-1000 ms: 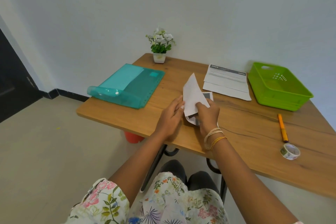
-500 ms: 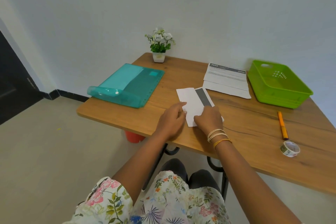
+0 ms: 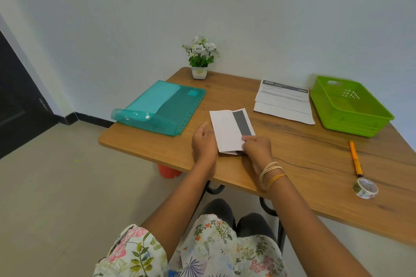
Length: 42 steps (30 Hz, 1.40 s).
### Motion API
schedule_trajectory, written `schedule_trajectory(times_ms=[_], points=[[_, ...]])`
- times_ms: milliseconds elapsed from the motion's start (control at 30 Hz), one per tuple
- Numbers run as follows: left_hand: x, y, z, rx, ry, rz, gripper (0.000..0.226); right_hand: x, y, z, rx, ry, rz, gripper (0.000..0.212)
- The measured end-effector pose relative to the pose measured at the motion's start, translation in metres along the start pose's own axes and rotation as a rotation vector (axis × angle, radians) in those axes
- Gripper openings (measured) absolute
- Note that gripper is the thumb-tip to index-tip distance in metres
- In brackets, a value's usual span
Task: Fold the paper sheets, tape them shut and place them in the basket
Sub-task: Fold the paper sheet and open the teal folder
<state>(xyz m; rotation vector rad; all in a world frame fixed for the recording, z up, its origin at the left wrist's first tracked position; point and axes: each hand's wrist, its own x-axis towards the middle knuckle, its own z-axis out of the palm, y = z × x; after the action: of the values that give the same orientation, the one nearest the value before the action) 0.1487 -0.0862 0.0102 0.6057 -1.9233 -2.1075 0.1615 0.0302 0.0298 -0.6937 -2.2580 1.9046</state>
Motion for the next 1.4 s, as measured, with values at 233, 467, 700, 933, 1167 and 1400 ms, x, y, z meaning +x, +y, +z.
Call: schedule_trajectory(times_ms=[233,467,700,933,1167,1400], points=[[0.006,0.008,-0.003,-0.068,-0.121,-0.106,0.041,-0.001,-0.008,0.001,0.010,-0.105,0.093,0.028],[-0.004,0.008,-0.001,-0.135,-0.235,-0.021,0.040,-0.009,-0.004,0.002,-0.368,-0.200,-0.256,0.042],[-0.015,0.004,-0.001,0.085,-0.570,0.196,0.046,-0.005,-0.021,-0.006,-0.057,-0.162,-0.105,0.061],[-0.018,0.002,-0.001,0.513,-0.691,0.305,0.048,0.006,-0.009,-0.025,-0.330,-0.038,-0.149,0.024],[-0.011,0.002,-0.005,0.844,-0.662,0.557,0.043,0.020,0.001,-0.032,-0.593,0.020,-0.194,0.024],[-0.002,-0.003,-0.009,1.028,-0.634,0.746,0.044,0.045,-0.013,-0.045,-0.978,-0.035,-0.275,0.042]])
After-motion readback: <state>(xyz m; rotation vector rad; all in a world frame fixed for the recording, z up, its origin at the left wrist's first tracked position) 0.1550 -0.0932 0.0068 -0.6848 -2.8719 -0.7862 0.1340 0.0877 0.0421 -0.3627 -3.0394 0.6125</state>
